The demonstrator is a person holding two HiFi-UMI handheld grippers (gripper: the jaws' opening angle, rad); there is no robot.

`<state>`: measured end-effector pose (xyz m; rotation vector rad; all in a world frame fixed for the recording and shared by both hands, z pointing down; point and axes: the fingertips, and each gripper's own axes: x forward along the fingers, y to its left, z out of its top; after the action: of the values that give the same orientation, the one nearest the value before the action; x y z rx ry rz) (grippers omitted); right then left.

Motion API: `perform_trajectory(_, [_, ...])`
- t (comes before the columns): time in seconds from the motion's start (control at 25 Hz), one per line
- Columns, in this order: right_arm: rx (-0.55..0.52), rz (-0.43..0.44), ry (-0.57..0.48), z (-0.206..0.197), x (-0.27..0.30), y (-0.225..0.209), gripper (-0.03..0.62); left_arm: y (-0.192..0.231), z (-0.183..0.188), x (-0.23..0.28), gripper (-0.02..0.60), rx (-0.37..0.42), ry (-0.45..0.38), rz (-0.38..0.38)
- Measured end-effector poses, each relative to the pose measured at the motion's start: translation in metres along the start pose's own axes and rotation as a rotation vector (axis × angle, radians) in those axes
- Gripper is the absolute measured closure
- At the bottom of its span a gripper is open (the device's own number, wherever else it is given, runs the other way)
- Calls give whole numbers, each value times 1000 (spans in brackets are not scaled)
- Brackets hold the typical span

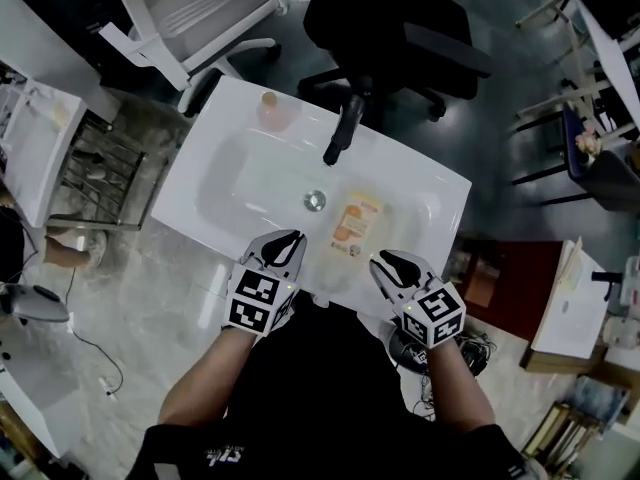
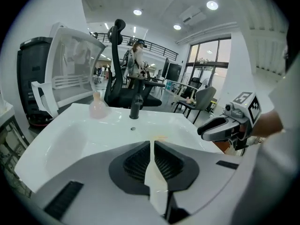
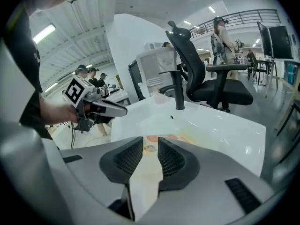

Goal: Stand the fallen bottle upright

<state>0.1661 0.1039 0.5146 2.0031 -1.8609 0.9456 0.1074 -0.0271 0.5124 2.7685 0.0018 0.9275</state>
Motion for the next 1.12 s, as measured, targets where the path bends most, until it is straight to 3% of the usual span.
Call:
perform_trajectory(0.2, [-54, -31, 55, -12, -5, -3, 444, -8, -9, 5, 541, -9, 16, -24])
perform_trajectory(0.4, [-109, -22, 68, -9, -14, 13, 421, -11, 2, -12, 541, -10, -28, -8])
perform_trajectory(0.6, [-294, 10, 152, -23, -15, 17, 384, -12, 2, -32, 541, -67, -51, 63])
perform_trajectory(0.76, [-426, 44, 147, -23, -8, 12, 361, -18, -5, -39, 541, -122, -30, 104])
perform_trajectory(0.96, [-654, 62, 165, -42, 10, -2, 317, -29, -7, -40, 541, -133, 7, 151])
perform_trajectory(1.12, [-761, 76, 173, -53, 23, -15, 286, -26, -10, -42, 541, -189, 3, 187])
